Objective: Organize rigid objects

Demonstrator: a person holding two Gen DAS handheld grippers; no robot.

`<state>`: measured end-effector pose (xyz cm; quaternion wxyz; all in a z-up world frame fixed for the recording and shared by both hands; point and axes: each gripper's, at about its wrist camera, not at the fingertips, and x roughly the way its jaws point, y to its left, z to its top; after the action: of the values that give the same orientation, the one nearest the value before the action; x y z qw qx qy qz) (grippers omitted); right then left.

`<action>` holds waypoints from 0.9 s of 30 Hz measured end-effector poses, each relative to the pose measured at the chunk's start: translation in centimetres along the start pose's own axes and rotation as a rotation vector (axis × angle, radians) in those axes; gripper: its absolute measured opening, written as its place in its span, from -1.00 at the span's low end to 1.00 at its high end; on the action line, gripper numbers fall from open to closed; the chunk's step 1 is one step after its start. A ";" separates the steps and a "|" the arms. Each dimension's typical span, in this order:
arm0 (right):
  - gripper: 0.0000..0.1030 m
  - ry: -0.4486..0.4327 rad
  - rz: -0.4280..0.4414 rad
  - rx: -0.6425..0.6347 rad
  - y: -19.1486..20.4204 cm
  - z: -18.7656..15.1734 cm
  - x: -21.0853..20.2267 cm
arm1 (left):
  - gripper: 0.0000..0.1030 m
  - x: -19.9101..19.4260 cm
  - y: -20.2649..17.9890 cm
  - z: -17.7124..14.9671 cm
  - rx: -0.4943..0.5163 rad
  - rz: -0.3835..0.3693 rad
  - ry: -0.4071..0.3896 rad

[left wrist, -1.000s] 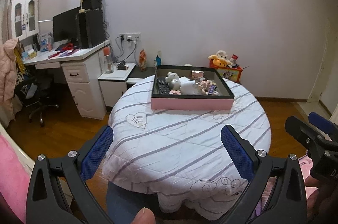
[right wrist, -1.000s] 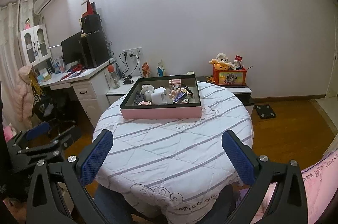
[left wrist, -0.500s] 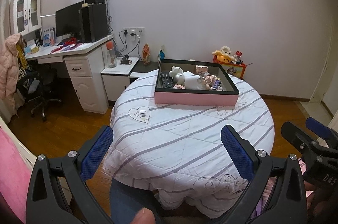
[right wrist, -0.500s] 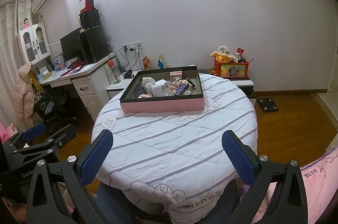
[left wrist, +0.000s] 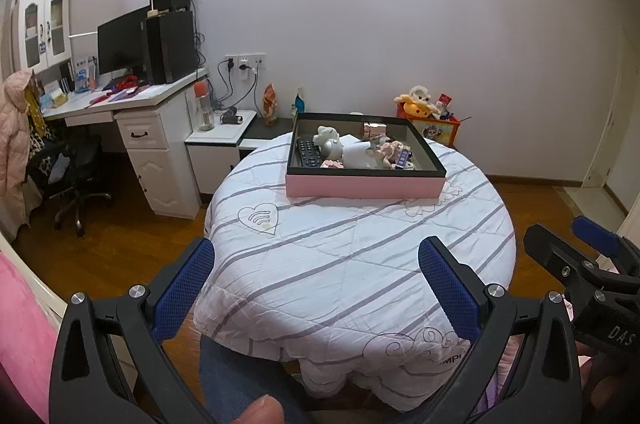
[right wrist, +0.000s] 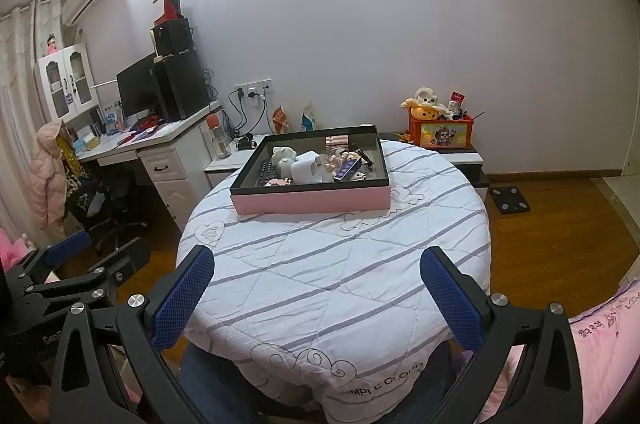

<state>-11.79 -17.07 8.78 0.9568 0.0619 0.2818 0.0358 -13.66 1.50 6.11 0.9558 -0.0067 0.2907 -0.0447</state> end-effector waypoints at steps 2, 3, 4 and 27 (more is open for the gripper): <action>1.00 0.001 -0.004 0.002 -0.1 0.0 0.0 | 1.00 0.0 0.0 0.0 -0.002 0.000 0.001; 1.00 0.001 -0.005 0.004 -0.1 0.0 0.0 | 1.00 0.0 0.0 0.0 -0.001 -0.003 0.001; 1.00 0.002 -0.004 0.005 -0.1 0.0 0.1 | 1.00 0.0 0.1 0.0 -0.001 -0.005 0.003; 1.00 0.010 -0.001 -0.019 0.5 0.2 0.7 | 1.00 0.4 0.2 0.1 0.010 0.003 0.016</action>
<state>-11.09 -16.53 8.65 0.9559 0.0526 0.2865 0.0380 -13.29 1.65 5.99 0.9534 -0.0010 0.2982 -0.0448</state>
